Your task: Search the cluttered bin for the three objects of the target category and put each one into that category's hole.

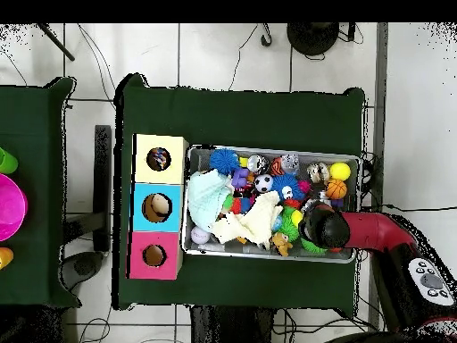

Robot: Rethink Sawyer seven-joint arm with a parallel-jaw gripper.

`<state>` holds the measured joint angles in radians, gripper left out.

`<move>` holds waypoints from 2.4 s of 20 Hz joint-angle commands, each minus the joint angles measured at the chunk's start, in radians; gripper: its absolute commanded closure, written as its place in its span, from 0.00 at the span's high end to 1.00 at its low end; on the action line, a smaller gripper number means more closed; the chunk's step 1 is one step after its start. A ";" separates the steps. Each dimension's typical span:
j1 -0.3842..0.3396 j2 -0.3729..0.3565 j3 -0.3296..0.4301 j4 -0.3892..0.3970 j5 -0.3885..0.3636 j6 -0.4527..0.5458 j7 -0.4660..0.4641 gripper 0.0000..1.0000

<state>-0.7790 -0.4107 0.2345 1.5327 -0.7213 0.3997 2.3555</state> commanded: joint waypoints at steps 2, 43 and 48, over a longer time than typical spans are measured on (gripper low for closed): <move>0.005 -0.049 0.067 0.053 -0.043 -0.001 -0.154 0.00; 0.312 -0.465 -0.037 0.334 0.435 0.077 0.171 0.00; 0.350 -0.431 -0.054 0.324 0.485 0.030 0.181 0.00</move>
<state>-0.4462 -0.8868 0.2044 1.8045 -0.2960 0.4618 2.3555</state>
